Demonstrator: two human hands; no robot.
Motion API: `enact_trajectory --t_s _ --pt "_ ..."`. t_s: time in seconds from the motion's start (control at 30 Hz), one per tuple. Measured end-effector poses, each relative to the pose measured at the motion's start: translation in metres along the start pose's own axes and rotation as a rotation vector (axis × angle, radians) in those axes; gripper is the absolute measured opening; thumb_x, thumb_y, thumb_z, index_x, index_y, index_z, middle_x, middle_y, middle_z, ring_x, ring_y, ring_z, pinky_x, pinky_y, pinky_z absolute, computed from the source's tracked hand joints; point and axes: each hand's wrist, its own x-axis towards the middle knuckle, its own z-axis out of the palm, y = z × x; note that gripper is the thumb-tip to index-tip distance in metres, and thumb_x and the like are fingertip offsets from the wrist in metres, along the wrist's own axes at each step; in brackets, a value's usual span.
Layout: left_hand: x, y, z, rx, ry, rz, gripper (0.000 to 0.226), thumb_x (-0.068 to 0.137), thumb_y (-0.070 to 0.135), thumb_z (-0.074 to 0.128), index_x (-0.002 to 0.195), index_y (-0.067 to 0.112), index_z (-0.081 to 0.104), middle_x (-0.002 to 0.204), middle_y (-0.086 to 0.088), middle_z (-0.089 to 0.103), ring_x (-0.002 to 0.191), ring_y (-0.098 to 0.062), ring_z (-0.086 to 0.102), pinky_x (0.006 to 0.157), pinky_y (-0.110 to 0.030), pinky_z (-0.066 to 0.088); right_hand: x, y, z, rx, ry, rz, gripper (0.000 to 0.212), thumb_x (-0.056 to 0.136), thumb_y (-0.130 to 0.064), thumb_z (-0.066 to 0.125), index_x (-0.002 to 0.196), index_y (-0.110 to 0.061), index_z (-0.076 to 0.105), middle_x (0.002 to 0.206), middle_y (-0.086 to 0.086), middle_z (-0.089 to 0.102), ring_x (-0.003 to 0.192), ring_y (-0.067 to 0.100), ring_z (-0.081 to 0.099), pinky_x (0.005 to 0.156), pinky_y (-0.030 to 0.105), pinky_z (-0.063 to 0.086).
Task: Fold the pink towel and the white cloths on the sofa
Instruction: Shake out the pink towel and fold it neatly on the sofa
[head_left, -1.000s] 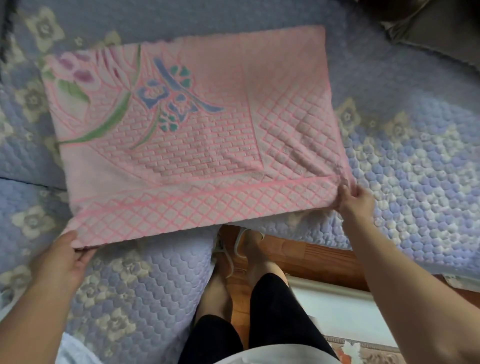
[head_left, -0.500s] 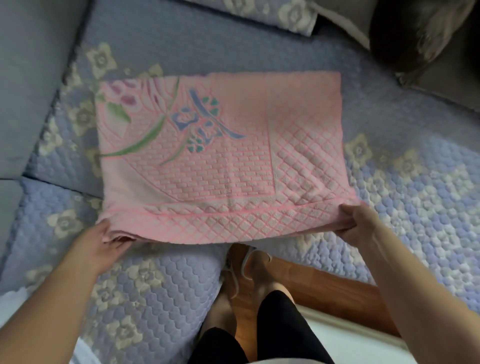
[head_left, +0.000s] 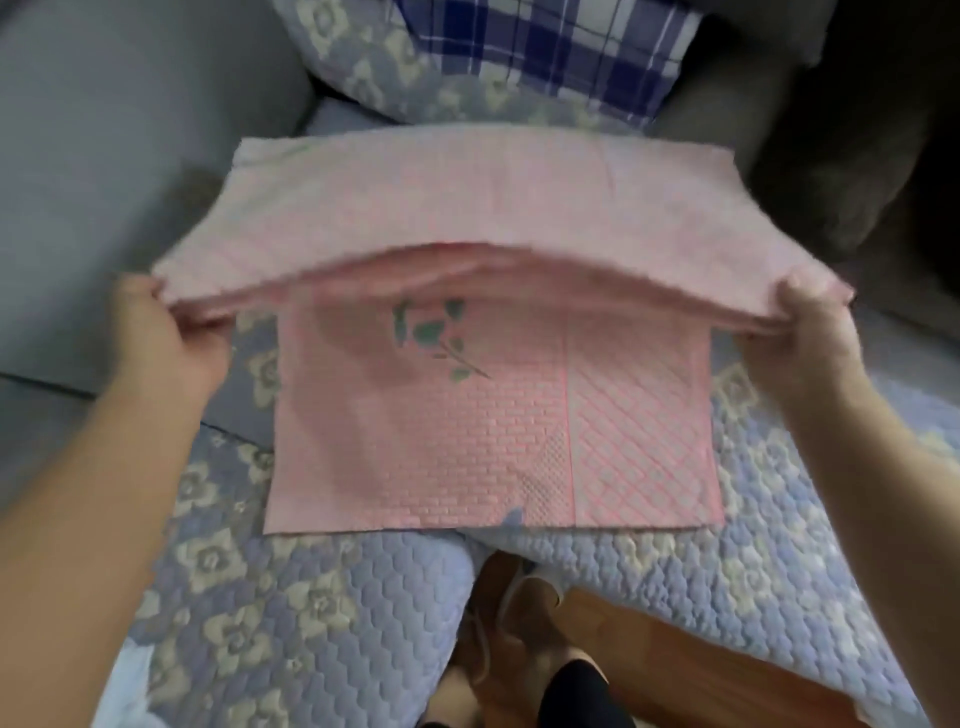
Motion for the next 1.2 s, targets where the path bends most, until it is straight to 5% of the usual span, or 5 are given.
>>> enact_trajectory --t_s 0.27,0.7,0.9,1.07,1.2 --pt "-0.061 -0.159 -0.115 0.44 0.342 -0.375 0.026 0.105 0.021 0.043 0.119 0.023 0.064 0.123 0.0 0.064 0.11 -0.014 0.06 0.093 -0.03 0.049 -0.048 0.111 -0.123 -0.323 0.49 0.555 0.018 0.107 -0.015 0.041 0.098 -0.014 0.057 0.088 0.009 0.069 0.077 0.021 0.068 0.042 0.035 0.057" --pt "-0.074 -0.128 -0.138 0.445 0.443 -0.303 0.014 0.106 0.018 0.048 0.101 0.019 0.061 0.113 -0.001 0.068 0.107 -0.016 0.066 0.095 -0.042 0.053 -0.085 0.09 -0.128 -0.287 0.641 0.433 0.026 0.105 -0.012 0.048 0.129 -0.011 0.055 0.123 0.012 0.067 0.103 0.022 0.07 0.072 0.042 0.063" --pt "-0.092 -0.17 -0.189 0.719 0.47 -0.463 0.036 0.105 0.006 0.045 0.141 0.003 0.048 0.136 -0.016 0.058 0.117 -0.026 0.059 0.103 -0.045 0.046 -0.096 0.134 -0.167 -0.444 0.715 0.521 0.032 0.106 -0.014 0.048 0.138 -0.01 0.051 0.118 0.011 0.066 0.088 0.02 0.065 0.063 0.041 0.058" --pt "-0.09 -0.179 -0.17 1.287 0.442 -0.356 0.016 0.097 0.002 0.054 0.108 -0.007 0.062 0.11 -0.026 0.065 0.081 -0.04 0.059 0.058 -0.028 0.05 -0.092 0.139 -0.171 -0.679 0.828 0.528 0.036 0.1 -0.018 0.061 0.132 -0.003 0.055 0.103 0.014 0.067 0.081 0.026 0.068 0.07 0.049 0.061" --pt "-0.067 -0.173 -0.161 1.494 0.349 -0.231 0.04 0.09 0.034 0.063 0.108 0.0 0.069 0.104 -0.029 0.069 0.092 -0.046 0.064 0.079 -0.046 0.051 -0.092 0.142 -0.178 -0.563 0.935 0.578 0.033 0.09 -0.021 0.071 0.121 -0.012 0.063 0.1 0.005 0.071 0.077 0.016 0.07 0.057 0.032 0.058"
